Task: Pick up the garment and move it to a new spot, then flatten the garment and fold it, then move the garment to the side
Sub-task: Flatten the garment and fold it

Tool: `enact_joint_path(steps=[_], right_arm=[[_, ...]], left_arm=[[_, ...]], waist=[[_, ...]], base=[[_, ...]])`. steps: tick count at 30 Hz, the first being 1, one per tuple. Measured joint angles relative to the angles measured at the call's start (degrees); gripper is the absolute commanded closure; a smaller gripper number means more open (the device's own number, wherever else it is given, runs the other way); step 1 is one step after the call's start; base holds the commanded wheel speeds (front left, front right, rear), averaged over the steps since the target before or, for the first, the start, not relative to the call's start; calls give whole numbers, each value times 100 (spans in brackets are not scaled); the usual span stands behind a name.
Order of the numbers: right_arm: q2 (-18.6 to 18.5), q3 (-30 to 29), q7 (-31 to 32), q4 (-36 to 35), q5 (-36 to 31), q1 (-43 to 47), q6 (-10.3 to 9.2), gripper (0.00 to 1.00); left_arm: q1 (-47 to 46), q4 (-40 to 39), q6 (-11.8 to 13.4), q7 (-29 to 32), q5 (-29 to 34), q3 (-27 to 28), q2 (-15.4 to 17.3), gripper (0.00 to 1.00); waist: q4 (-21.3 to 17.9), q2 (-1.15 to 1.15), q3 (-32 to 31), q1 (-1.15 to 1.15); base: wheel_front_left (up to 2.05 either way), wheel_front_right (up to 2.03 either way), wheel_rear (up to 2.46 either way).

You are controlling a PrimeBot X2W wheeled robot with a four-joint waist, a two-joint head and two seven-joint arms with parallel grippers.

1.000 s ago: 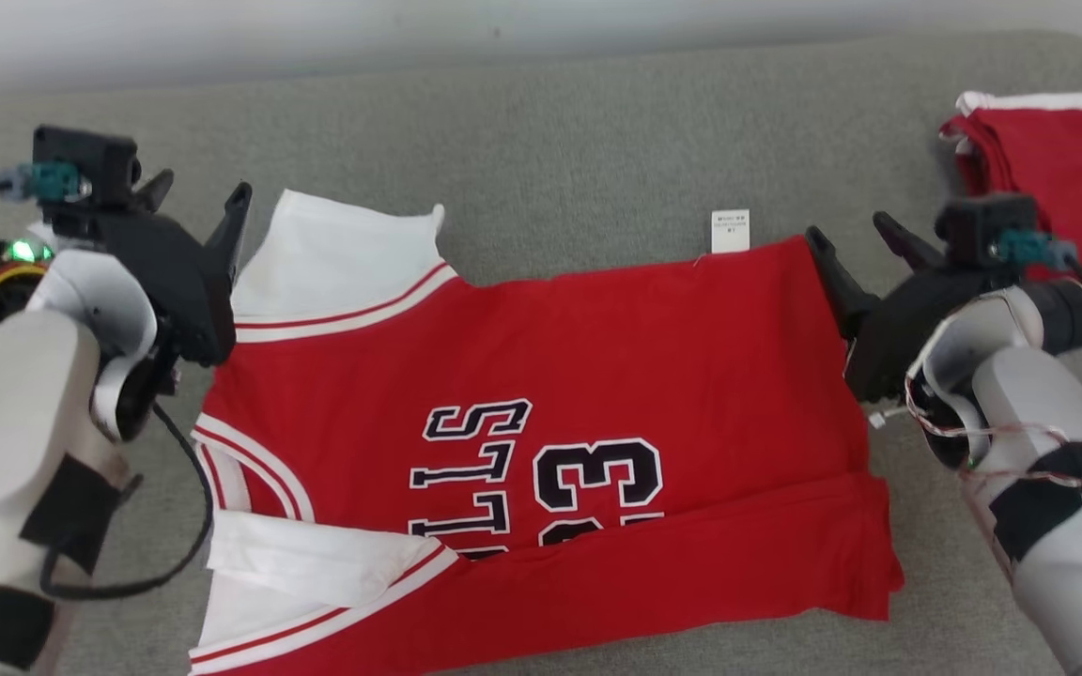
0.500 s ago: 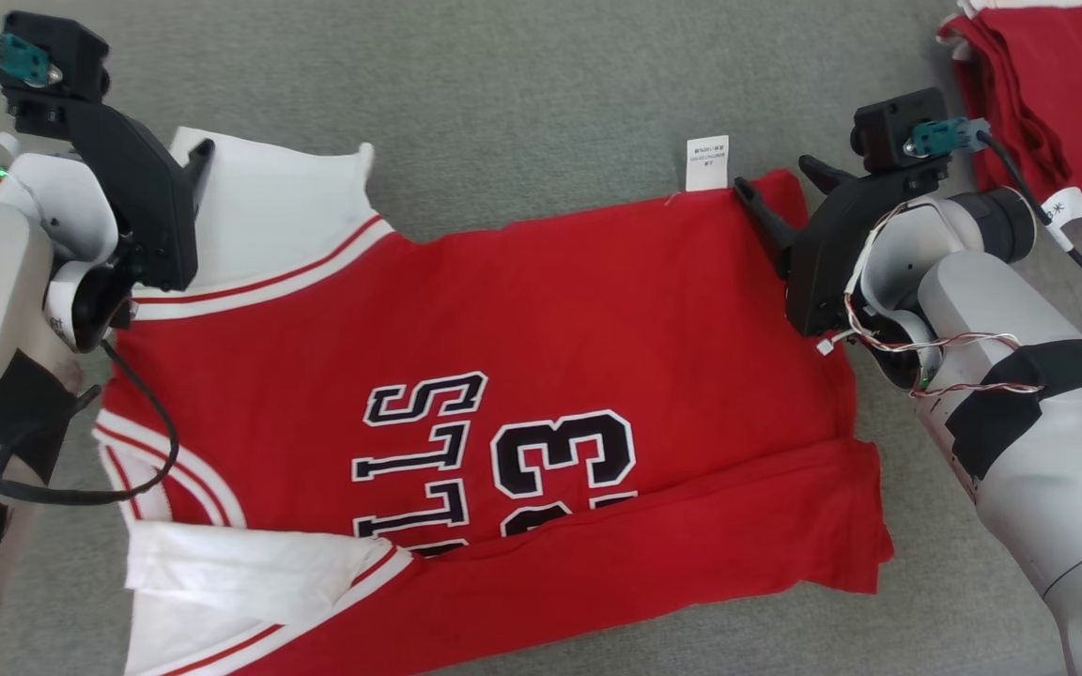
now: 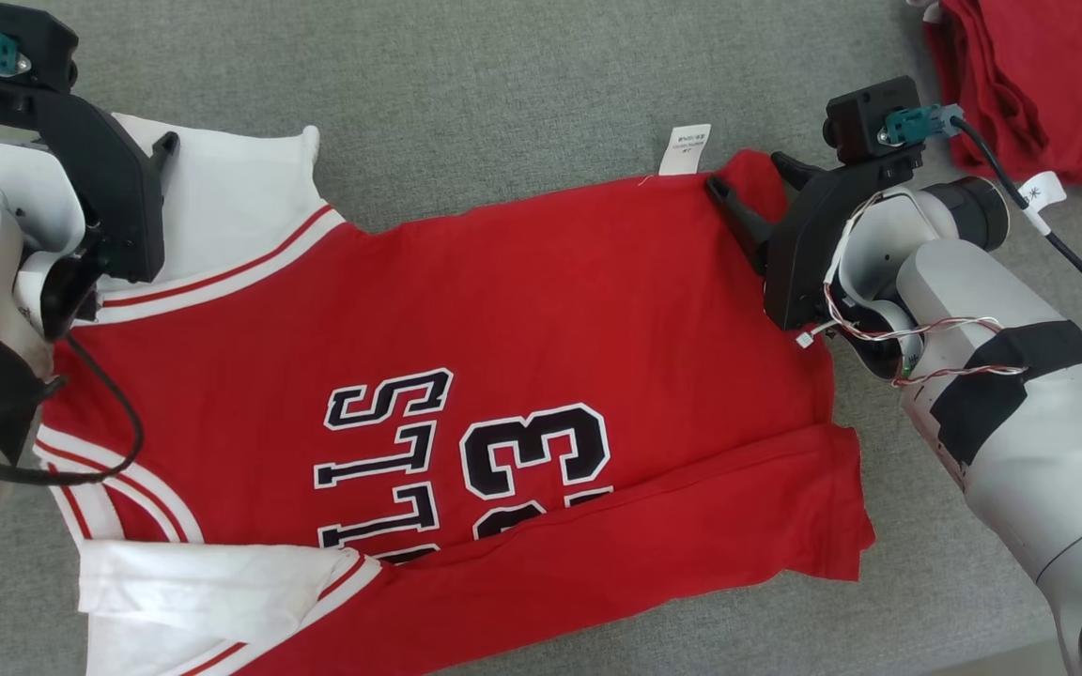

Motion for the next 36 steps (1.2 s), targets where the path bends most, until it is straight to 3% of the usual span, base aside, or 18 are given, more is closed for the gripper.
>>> enact_joint_path(steps=[2, 3, 4, 5, 19, 33, 36], right_arm=[[1, 67, 0, 13, 92, -17, 0, 0], [0, 105, 18, 26, 135, -32, 0, 45], [-3, 130, 19, 37, 181, -47, 0, 76], [-11, 148, 11, 55, 225, -59, 1, 100], [-146, 390, -978, 350, 480, 35, 11, 100], [-401, 564, -2259, 581, 721, 1060, 11, 100], [-413, 547, -2419, 559, 742, 1304, 11, 100]], left_arm=[[-32, 89, 0, 49, -104, -55, -20, 5], [-53, 111, 0, 52, -135, -96, -24, 65], [-75, 138, 0, 70, -154, -140, -30, 97], [-79, 146, -1, 70, -187, -179, -42, 100], [131, -339, -1, -1335, -818, -435, -146, 100], [1652, -1685, 2, -2961, -1339, -691, 245, 100], [2089, -1944, 121, -3233, -1355, -698, 261, 100]], waist=[[-11, 0, 24, 0], [-10, 0, 32, 0], [-4, -1, 36, 0], [4, -1, 38, 0], [323, 0, -267, 0], [851, -1, -993, -1], [929, -1, -1147, -1]], base=[[0, 0, 0], [0, 0, 0], [0, 0, 0], [0, 0, 0], [0, 0, 0], [0, 0, 0], [0, 0, 0]])
